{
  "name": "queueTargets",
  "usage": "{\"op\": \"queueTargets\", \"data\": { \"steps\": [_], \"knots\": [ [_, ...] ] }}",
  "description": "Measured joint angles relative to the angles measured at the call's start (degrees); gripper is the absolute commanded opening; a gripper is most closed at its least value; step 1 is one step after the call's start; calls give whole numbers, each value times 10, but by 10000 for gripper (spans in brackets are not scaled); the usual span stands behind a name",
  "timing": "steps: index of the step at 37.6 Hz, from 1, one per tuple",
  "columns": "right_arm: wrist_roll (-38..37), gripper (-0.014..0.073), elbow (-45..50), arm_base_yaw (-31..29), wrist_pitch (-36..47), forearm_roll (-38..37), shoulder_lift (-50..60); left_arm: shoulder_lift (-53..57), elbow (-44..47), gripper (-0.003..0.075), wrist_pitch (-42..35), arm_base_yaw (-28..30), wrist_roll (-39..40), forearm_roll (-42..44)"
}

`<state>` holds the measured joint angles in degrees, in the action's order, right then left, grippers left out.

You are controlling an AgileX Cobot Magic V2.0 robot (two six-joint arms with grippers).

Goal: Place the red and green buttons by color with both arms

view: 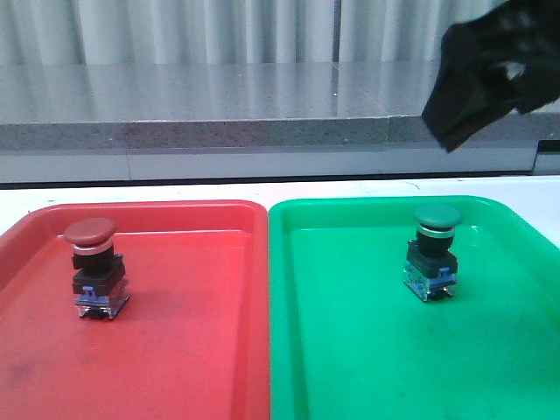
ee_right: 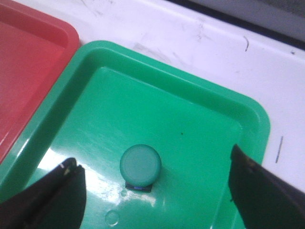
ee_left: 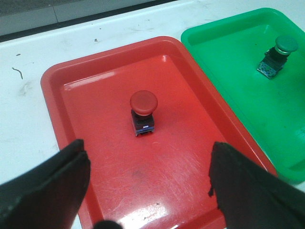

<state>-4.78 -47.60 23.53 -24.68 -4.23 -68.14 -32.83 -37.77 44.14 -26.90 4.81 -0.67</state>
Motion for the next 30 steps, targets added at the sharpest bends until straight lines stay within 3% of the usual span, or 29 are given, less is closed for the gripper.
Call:
{"op": "queueTargets", "data": {
  "steps": [21,30],
  "knots": [
    [0,624,0,0,-300,1,373,0,0,514,0,0,0,0],
    [0,619,0,0,-311,1,406,0,0,514,0,0,0,0]
  ]
}}
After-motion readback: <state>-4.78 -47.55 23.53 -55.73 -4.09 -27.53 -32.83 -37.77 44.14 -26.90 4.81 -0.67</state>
